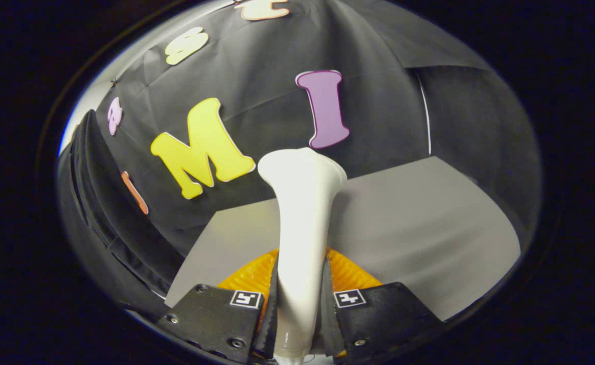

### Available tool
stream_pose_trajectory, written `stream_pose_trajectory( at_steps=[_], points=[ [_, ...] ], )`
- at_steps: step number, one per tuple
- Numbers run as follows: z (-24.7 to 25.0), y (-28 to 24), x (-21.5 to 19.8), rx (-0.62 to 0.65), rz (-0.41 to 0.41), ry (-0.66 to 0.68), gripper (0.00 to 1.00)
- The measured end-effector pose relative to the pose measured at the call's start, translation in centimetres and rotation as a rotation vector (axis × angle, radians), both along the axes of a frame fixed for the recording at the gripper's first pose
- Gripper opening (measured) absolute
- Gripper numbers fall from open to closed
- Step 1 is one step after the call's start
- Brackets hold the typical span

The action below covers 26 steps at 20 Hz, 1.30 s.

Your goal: Iron the clothes twice with a garment steamer, once on the left side and once on the right side.

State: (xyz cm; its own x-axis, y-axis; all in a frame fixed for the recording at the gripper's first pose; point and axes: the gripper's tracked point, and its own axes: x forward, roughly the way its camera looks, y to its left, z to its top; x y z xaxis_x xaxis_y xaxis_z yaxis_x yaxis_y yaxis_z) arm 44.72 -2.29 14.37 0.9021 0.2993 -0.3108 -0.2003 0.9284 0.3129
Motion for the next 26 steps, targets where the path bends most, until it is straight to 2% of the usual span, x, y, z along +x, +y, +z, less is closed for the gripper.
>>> stream_pose_trajectory(
  at_steps=[7, 10, 18, 26],
  points=[
    [5.1, 0.1, -5.2, 0.001, -0.065, -0.147, 0.37],
    [7.4, 2.0, -8.6, 0.011, -0.080, -0.199, 0.37],
    [14.0, 11.2, -17.3, 0.001, -0.058, -0.361, 0.37],
    [19.5, 21.6, -23.5, 0.016, -0.034, -0.482, 0.37]
  ],
)
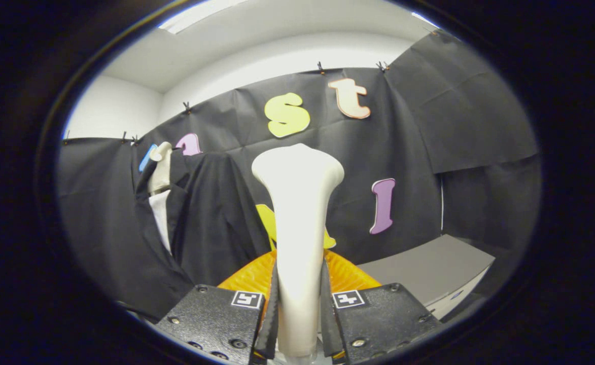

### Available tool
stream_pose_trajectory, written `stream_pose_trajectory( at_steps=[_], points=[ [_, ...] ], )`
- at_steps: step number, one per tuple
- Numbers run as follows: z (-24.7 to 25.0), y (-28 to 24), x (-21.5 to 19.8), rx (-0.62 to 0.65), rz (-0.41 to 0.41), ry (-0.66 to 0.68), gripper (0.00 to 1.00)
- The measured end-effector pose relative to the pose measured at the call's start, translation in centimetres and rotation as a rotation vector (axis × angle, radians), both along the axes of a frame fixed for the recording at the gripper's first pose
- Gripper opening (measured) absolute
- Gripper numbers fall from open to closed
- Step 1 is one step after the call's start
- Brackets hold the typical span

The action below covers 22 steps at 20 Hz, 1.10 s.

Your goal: Iron the clothes twice with a garment steamer, once on the left side and once on the right side.

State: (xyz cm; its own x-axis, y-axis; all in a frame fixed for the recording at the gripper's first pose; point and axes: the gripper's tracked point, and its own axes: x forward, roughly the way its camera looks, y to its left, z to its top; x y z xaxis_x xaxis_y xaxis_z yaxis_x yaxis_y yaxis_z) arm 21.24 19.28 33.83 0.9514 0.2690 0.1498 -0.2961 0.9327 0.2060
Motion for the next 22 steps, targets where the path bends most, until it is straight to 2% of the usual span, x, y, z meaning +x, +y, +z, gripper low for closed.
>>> stream_pose_trajectory(
  at_steps=[8, 14, 22],
  points=[
    [3.8, 10.0, -2.7, -0.042, 0.081, -0.066, 0.37],
    [5.4, 16.6, -2.8, -0.103, 0.123, -0.107, 0.37],
    [3.5, 19.6, -0.7, -0.170, 0.101, -0.068, 0.37]
  ],
)
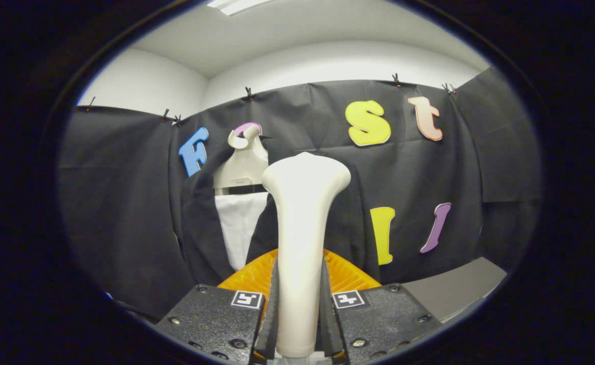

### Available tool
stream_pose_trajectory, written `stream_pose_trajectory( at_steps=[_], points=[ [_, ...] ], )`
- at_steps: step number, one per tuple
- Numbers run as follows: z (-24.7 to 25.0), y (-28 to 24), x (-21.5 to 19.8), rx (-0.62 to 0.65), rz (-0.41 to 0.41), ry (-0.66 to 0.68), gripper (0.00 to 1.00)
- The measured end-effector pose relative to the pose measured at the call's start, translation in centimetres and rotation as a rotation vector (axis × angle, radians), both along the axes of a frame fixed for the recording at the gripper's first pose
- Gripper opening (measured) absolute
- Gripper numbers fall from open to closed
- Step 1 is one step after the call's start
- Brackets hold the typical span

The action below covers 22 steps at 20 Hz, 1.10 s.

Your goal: Iron the clothes twice with a garment steamer, once on the left side and once on the right side.

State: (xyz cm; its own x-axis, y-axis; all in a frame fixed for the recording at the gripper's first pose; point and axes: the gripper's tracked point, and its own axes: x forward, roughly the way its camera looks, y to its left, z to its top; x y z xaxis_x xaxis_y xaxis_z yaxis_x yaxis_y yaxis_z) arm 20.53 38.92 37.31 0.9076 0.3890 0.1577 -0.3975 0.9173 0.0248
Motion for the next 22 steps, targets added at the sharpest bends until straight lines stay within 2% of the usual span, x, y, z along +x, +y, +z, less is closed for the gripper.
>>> stream_pose_trajectory(
  at_steps=[10, 22],
  points=[
    [-7.3, -0.9, 0.6, -0.086, -0.019, 0.090, 0.37],
    [-17.6, -1.1, 1.1, -0.171, 0.001, 0.248, 0.37]
  ],
)
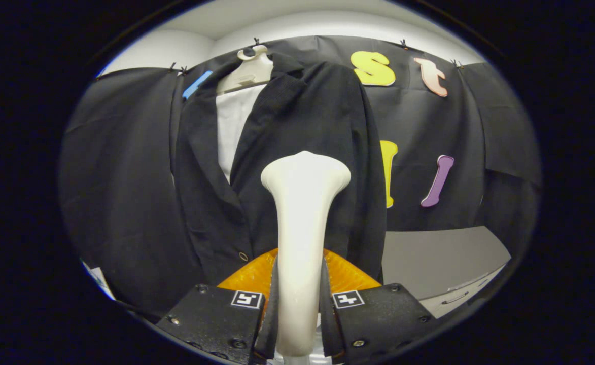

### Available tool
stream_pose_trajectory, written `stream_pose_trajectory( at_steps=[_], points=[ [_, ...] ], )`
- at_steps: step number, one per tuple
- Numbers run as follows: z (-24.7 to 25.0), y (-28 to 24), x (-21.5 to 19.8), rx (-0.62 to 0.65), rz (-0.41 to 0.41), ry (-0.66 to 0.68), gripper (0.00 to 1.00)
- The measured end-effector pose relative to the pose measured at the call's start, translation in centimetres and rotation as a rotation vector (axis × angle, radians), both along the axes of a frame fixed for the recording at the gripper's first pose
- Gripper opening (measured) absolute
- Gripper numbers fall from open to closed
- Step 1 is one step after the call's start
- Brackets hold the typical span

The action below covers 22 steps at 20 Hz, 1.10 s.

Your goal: Iron the clothes twice with a garment steamer, once on the left side and once on the right side.

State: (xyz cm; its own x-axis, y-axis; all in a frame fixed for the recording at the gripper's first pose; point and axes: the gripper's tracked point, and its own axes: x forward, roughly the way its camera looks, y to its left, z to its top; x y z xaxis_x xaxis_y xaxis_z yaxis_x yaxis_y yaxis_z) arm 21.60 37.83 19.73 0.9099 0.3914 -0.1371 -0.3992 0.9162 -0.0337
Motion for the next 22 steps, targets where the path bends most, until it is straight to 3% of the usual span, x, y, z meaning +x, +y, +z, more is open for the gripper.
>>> stream_pose_trajectory(
  at_steps=[22],
  points=[
    [-15.8, -0.9, 0.3, -0.128, -0.010, 0.216, 0.37]
  ],
)
